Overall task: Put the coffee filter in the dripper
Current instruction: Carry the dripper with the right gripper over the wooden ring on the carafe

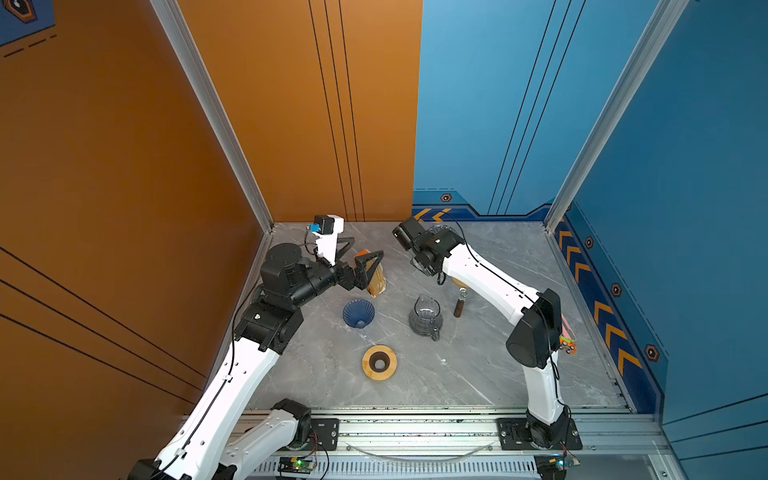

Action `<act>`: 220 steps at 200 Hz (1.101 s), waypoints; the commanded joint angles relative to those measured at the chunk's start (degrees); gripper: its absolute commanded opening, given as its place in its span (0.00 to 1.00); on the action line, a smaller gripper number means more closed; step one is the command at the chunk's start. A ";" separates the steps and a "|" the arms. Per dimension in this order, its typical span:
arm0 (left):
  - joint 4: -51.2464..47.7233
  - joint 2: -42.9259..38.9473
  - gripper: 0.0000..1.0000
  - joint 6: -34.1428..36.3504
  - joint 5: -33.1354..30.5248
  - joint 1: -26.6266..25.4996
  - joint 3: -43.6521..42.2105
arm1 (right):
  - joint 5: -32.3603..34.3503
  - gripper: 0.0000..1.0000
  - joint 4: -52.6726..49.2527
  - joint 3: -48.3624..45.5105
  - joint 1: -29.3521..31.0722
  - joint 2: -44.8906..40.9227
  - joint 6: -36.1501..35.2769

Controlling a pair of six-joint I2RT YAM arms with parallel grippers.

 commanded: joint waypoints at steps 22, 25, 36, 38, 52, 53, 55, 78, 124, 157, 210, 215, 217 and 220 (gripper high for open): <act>1.44 -0.41 0.98 -1.04 2.37 0.50 -0.73 | 2.47 0.07 -2.18 -5.29 -0.73 -5.74 3.75; 1.46 -0.40 0.98 -1.05 2.43 0.49 -0.74 | 2.38 0.07 -2.12 -5.72 -0.82 -6.08 3.93; 1.53 -0.32 0.98 -1.14 2.56 0.56 -0.78 | 2.18 0.07 -2.21 -7.33 -1.27 -7.08 4.62; 1.54 -0.32 0.98 -1.14 2.62 0.56 -0.74 | 2.18 0.07 -2.25 -7.55 -1.37 -7.20 4.75; 1.63 -0.31 0.98 -1.23 2.72 0.56 -0.73 | 1.86 0.07 -2.20 -9.56 -1.82 -8.45 5.55; 1.64 -0.31 0.98 -1.23 2.71 0.56 -0.73 | 1.84 0.07 -2.20 -9.66 -1.82 -8.55 5.59; 1.64 -0.31 0.98 -1.23 2.77 0.56 -0.75 | 1.77 0.07 -2.20 -9.98 -1.81 -8.73 5.72; 1.64 -0.22 0.98 -1.24 2.80 0.61 -0.75 | 1.13 0.07 -2.20 -12.83 -1.81 -10.27 6.75; 1.64 -0.27 0.98 -1.23 2.74 0.56 -0.75 | 0.43 0.07 -2.20 -17.45 -4.49 -11.93 7.72; 1.64 -0.22 0.98 -1.23 2.76 0.56 -0.87 | -0.23 0.07 -1.70 -19.87 -5.60 -12.64 8.15; 1.64 -0.14 0.98 -1.23 2.77 0.62 -0.82 | -1.79 0.08 -0.50 -20.69 -6.45 -12.09 8.01; 1.64 -0.14 0.98 -1.23 2.74 0.59 -0.82 | -1.94 0.07 -0.38 -20.83 -6.51 -11.98 7.92; 1.64 -0.16 0.98 -1.23 2.71 0.57 -0.86 | -2.01 0.08 -0.32 -20.83 -6.52 -11.98 7.91; 1.64 -0.14 0.98 -1.23 2.73 0.56 -0.84 | -2.10 0.08 -0.23 -20.84 -6.53 -11.88 7.90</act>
